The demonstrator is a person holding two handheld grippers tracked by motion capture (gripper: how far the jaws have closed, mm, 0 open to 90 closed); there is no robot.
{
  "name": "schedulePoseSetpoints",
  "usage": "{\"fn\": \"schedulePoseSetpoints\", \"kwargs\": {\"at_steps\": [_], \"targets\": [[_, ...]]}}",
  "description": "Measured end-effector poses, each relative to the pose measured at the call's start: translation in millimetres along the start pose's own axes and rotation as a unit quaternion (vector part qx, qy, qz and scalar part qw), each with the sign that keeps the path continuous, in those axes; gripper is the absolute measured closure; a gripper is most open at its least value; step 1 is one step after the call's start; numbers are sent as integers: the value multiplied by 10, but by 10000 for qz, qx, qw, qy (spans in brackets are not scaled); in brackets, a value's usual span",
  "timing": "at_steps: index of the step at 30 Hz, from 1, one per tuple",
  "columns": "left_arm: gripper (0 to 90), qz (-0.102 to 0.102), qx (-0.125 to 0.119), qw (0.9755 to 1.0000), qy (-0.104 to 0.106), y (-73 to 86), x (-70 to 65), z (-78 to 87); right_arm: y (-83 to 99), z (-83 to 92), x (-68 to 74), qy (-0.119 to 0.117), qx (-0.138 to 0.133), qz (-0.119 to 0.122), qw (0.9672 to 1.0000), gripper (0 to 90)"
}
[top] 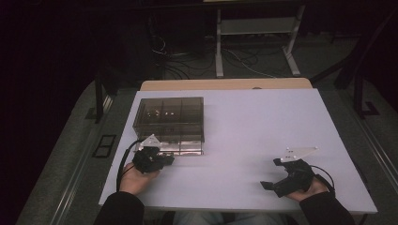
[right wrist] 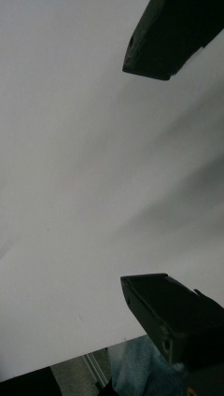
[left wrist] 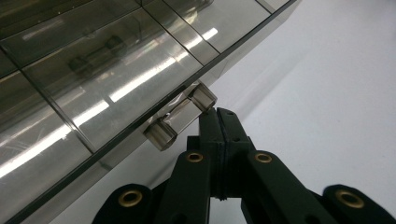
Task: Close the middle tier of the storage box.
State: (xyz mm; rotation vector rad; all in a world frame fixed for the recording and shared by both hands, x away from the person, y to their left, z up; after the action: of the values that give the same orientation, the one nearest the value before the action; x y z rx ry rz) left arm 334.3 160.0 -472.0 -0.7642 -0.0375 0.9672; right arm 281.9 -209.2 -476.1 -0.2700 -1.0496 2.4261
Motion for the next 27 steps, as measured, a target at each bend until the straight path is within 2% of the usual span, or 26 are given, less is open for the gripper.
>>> {"fn": "schedulePoseSetpoints", "kwargs": {"at_steps": [2,3,8,13,16,27], "targets": [[887,-2,0,10000,9,-4,2,2,0,-1,2,-4,1,4,10000,0],[887,74,-76,9999,28,-13,-7,-6,0,-1,2,-6,2,3,10000,0],[887,20,-83,10000,5,-32,21,19,1,-1,1,-4,5,-4,10000,0],[887,104,-161,9998,-1,-50,23,17,2,-3,-1,-4,9,9,10000,0],[887,74,-148,9999,-35,-59,40,26,3,-3,0,-6,13,10,10000,0],[888,172,-251,9995,-86,-92,80,31,3,-6,0,-4,10,10,10000,0]]}}
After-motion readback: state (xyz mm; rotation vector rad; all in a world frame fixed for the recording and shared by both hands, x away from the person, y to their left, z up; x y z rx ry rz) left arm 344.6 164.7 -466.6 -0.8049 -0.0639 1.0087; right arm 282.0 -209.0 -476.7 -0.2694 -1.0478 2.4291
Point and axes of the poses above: each handheld gripper's, and its own axes: z roughly backward along the jaws, y roughly out of its underside, x roughly to its left, the point moved 7 cm from there along -z, roughly forward along the jaws, and after that the axes turned 13 degrees about z, right-handed, at the moved point
